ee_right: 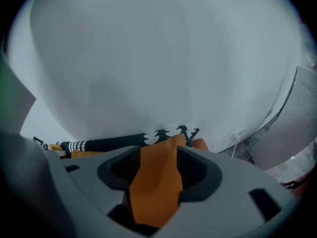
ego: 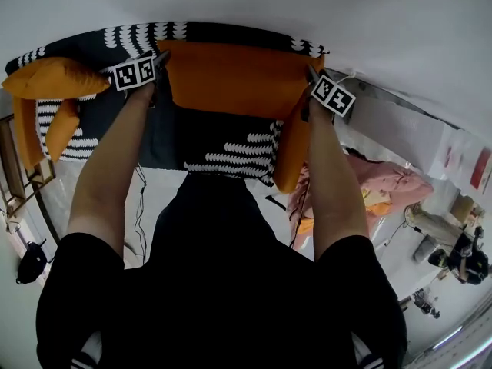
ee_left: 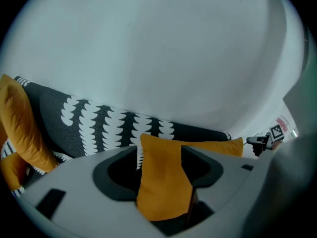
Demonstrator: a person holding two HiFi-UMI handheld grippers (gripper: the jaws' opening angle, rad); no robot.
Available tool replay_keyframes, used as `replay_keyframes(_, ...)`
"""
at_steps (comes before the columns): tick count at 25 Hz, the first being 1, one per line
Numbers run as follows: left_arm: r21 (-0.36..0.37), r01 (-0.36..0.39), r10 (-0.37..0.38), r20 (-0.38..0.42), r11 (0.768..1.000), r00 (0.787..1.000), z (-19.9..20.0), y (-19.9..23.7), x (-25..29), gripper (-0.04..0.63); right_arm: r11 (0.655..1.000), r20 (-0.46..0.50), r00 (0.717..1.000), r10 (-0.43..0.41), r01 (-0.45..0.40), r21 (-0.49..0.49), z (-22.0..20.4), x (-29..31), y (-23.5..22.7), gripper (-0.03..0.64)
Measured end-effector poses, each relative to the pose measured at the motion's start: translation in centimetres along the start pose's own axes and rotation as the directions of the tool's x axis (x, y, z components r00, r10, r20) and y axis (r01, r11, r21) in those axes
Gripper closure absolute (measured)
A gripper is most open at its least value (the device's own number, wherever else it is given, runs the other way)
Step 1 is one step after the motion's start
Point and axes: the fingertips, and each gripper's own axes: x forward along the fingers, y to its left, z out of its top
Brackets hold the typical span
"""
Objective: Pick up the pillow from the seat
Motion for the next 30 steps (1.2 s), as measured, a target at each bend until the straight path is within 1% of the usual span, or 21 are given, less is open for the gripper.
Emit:
replay_keyframes(3, -0.052, -0.013, 0.014, 0.013, 0.999, 1.000, 0.1, 1.1, 1.0, 0.293, 1.000, 0.006, 1.000, -0.012, 0.012, 0.013, 0.1, 0.9, -0.5, 0.369)
replay_keyframes(7, -0.136, 0.003, 0.001, 0.025, 0.991, 1.000, 0.1, 1.8, 2.4, 0.272, 0.998, 0.001, 0.999, -0.045, 0.045, 0.044, 0.3, 2.1, -1.9, 0.341)
replay_keyframes(10, -0.152, 0.026, -0.023, 0.020, 0.988, 1.000, 0.0, 1.8, 3.3, 0.265, 0.995, -0.004, 0.999, -0.038, 0.038, 0.087, 0.1, 3.2, -2.4, 0.334)
replay_keyframes(14, -0.165, 0.038, -0.036, 0.013, 0.986, 0.999, -0.3, 1.8, 4.4, 0.265, 0.991, 0.003, 1.000, -0.005, 0.005, 0.135, 0.0, 4.4, -2.6, 0.330)
replay_keyframes(17, -0.172, 0.054, -0.051, 0.023, 0.984, 0.998, -0.3, 1.7, 4.9, 0.267, 0.984, 0.019, 1.000, 0.017, -0.020, 0.176, -0.1, 4.9, -2.7, 0.333)
replay_keyframes(19, -0.172, 0.073, -0.069, 0.031, 0.982, 0.997, -0.1, 1.3, 5.2, 0.288, 0.982, 0.026, 0.999, 0.023, -0.028, 0.185, -0.1, 5.0, -2.6, 0.346)
replay_keyframes(22, -0.169, 0.097, -0.092, 0.037, 0.981, 0.995, -0.1, 0.6, 5.3, 0.355, 0.983, 0.029, 0.999, 0.024, -0.029, 0.179, -0.3, 4.9, -2.4, 0.381)
replay_keyframes(24, -0.164, 0.098, -0.093, 0.039, 0.981, 0.995, -0.1, 0.2, 5.3, 0.381, 0.984, 0.029, 0.999, 0.022, -0.026, 0.178, -0.5, 4.8, -2.3, 0.397)
replay_keyframes(30, -0.163, 0.099, -0.091, 0.052, 0.982, 0.994, -0.4, 0.0, 4.6, 0.418, 0.984, 0.032, 0.999, 0.032, -0.037, 0.176, -0.8, 4.3, -1.9, 0.425)
